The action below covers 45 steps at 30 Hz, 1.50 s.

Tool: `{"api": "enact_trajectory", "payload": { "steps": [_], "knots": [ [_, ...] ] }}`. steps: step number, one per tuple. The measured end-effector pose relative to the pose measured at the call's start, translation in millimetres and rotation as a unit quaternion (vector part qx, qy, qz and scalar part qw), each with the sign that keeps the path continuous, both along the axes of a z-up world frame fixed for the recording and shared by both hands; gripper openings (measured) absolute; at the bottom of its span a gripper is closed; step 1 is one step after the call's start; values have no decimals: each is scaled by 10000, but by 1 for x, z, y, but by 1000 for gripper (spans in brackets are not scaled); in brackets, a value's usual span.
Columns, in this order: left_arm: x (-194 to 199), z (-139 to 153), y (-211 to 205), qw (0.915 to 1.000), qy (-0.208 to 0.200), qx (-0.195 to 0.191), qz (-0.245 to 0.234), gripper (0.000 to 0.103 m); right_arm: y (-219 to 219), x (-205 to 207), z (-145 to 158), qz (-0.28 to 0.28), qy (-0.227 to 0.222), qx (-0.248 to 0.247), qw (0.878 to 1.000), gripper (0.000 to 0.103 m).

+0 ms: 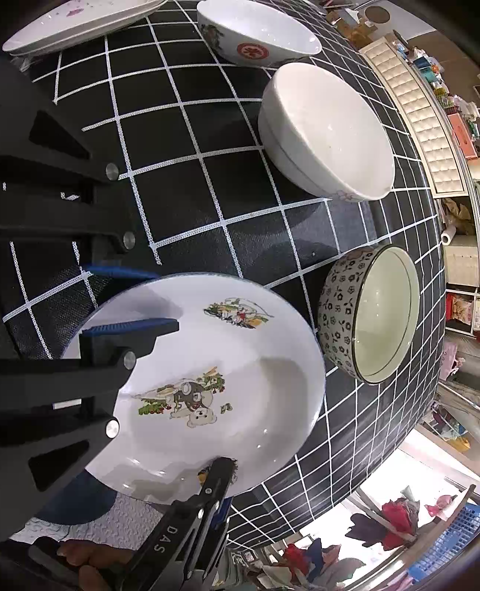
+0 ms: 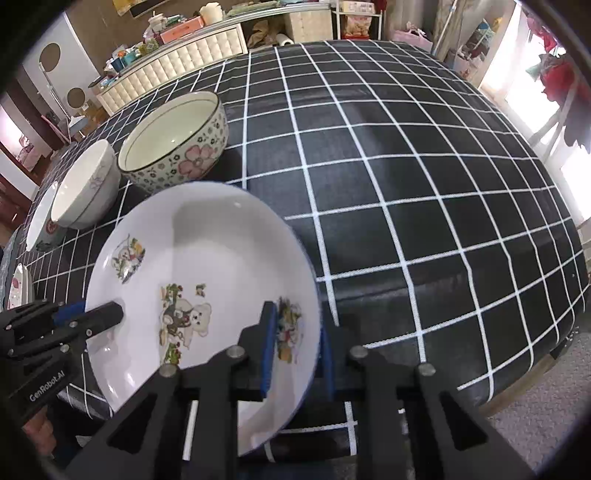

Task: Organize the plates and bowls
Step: 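Grasp the rim of the cartoon-print plate with both grippers, then carry the cartoon-print plate over and lower it onto the pink-flower plate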

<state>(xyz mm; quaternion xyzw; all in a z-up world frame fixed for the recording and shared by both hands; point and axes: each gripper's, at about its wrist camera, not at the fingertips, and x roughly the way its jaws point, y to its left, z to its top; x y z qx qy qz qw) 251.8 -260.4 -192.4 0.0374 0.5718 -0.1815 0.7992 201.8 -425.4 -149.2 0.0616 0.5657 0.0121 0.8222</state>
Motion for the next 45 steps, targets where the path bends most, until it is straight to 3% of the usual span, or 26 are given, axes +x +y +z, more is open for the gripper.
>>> {"api": "enact_trajectory", "payload": {
  "steps": [7, 16, 31, 45],
  "knots": [
    [-3, 0, 5, 10000, 33, -71, 14, 17, 2, 1, 4, -117, -19, -76, 9999, 24],
    [-20, 13, 45, 9989, 122, -357, 277, 16, 32, -10, 25, 56, -157, -63, 9998, 21],
    [-54, 50, 166, 9932, -279, -436, 1040, 16, 137, -17, 56, 764, -466, 78, 9960, 20],
    [-89, 65, 294, 9809, -472, -214, 1877, 16, 249, -18, 55, 1481, -438, 338, 9874, 20]
  ]
}}
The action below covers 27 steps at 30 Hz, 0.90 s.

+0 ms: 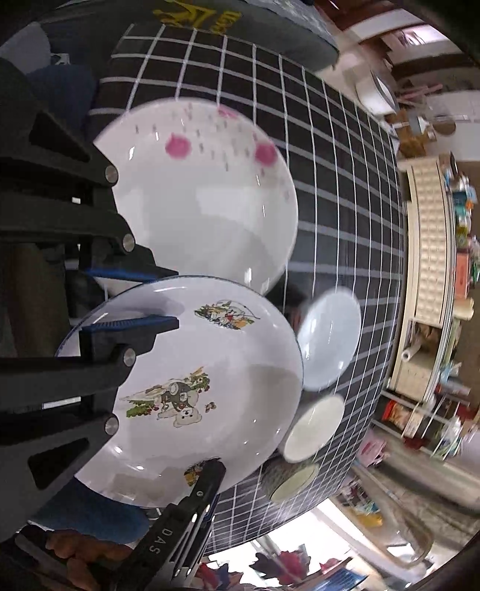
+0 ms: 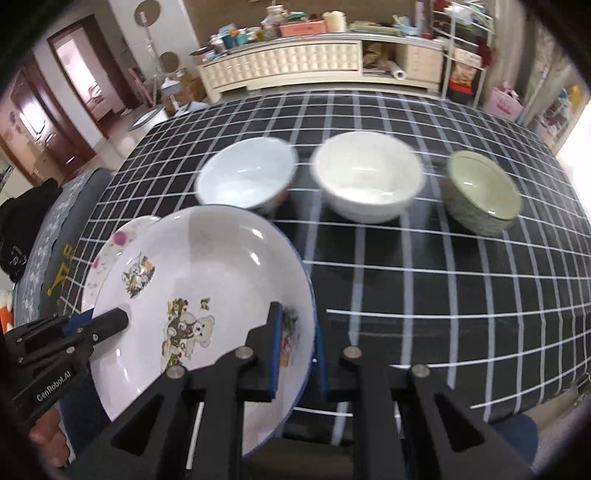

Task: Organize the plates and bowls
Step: 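Carry the cartoon-print plate over and lower it onto the pink-flower plate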

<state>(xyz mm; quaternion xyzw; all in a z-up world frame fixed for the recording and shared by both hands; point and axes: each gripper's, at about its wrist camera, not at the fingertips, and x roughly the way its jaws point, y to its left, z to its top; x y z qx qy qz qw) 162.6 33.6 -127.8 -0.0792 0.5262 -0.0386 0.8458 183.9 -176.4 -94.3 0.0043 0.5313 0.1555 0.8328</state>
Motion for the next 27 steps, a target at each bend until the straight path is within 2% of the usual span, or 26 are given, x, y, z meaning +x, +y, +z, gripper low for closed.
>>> {"api": "enact_trajectory", "payload": {
  "steps": [11, 27],
  "knots": [
    [-22, -5, 67, 9983, 55, 72, 582, 15, 66, -2, -13, 512, 177, 88, 9985, 20],
    [-29, -18, 105, 9955, 196, -11, 922, 15, 109, 0, -22, 840, 272, -35, 9961, 20]
  ]
}}
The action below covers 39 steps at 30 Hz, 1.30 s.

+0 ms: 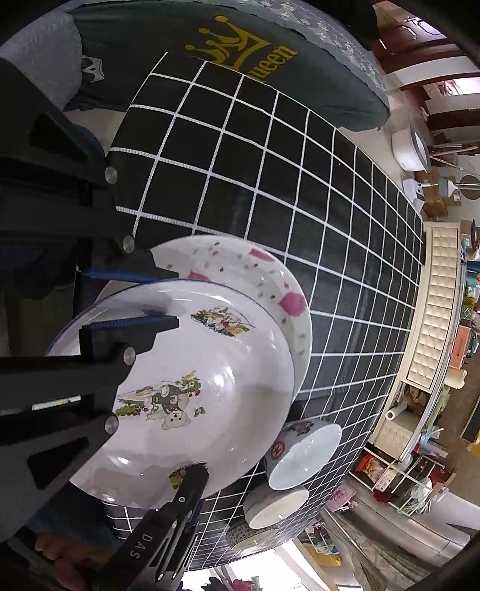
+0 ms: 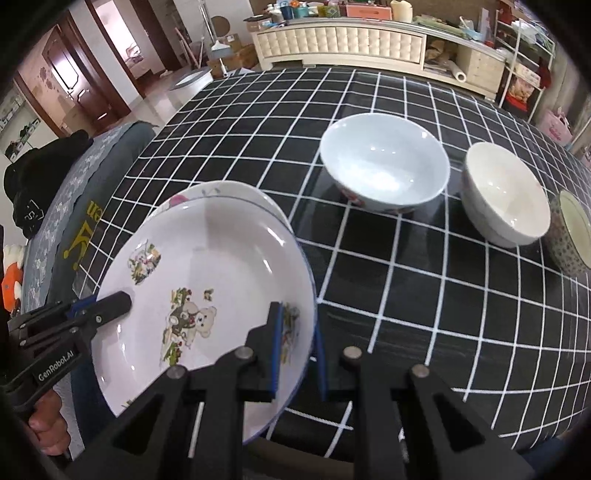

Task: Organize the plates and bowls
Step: 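Carry the cartoon-print plate over and lower it onto the pink-flower plate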

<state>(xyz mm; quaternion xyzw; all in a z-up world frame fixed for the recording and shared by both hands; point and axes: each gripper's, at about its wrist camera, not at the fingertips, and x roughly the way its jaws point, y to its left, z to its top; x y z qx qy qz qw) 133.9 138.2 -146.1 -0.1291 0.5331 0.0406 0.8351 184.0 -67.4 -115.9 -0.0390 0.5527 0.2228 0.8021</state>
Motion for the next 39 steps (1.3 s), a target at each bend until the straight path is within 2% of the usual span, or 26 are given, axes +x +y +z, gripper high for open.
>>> {"api": "enact_trajectory", "payload": {
  "steps": [9, 22, 28, 32, 39],
  "knots": [
    [9, -10, 11, 9999, 116, -42, 66, 15, 11, 5, -9, 25, 113, -65, 9999, 19],
    [22, -12, 9, 9998, 167, 104, 48, 15, 18, 14, -15, 25, 70, -209, 9998, 19],
    [23, -12, 15, 9998, 153, -41, 71, 15, 24, 11, -16, -369, -197, -355, 9985, 20],
    [29, -11, 9, 9995, 242, 190, -32, 15, 23, 10, -16, -709, -330, -271, 9966, 21],
    [31, -6, 5, 9984, 326, 466, -56, 16, 17, 2, -15, -777, -476, -162, 9957, 22]
  ]
}}
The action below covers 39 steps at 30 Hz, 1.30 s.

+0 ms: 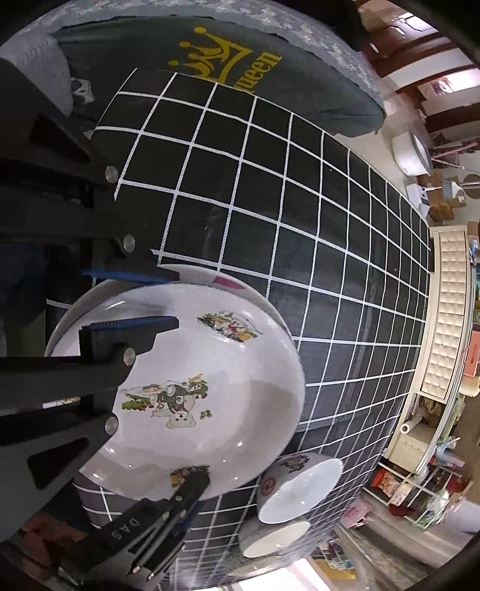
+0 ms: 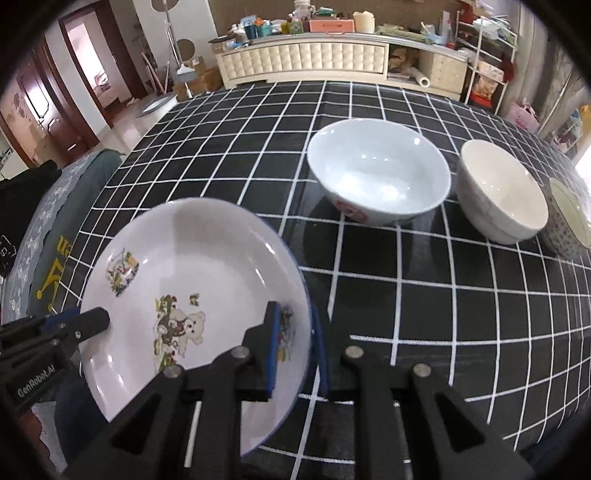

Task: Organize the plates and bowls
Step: 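Carry the cartoon-print plate over and lower it onto the pink-flower plate, then open both grippers and lift them off the plate stack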

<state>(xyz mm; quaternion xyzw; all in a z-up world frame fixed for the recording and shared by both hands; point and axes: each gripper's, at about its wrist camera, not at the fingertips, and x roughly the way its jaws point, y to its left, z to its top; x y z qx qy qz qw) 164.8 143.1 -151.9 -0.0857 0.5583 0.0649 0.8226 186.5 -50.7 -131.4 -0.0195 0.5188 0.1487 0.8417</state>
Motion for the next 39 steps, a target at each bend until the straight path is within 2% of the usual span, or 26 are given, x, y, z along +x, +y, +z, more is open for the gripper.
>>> {"api": "enact_trajectory", "payload": {
  "steps": [3, 5, 7, 8, 10, 16, 24, 39],
  "knots": [
    [-2, 3, -3, 10000, -9, 79, -11, 22, -2, 0, 3, 7, 1, -27, 10000, 29],
    [-4, 9, -2, 9999, -71, 126, 59, 27, -8, -1, 9, -98, -84, 81, 9999, 46],
    [-4, 16, -4, 9997, -162, 165, -13, 29, -13, 0, 16, -127, -186, 99, 9997, 56],
    [-4, 21, -7, 9995, -209, 228, -60, 29, -14, 1, 18, -138, -212, 121, 9996, 57],
    [-4, 29, -11, 9991, -315, 255, -105, 30, -18, 2, 25, -149, -247, 236, 9993, 57],
    [4, 57, -33, 9977, -610, 133, -263, 41, -35, 8, 47, -165, -339, 453, 9983, 57],
    [24, 79, -73, 9944, -832, -6, -645, 52, -67, 17, 67, -335, -433, 515, 9972, 57],
    [84, 94, -135, 9893, -866, -108, -1171, 55, -109, 53, 88, -594, -590, 481, 9953, 57]
  ]
}}
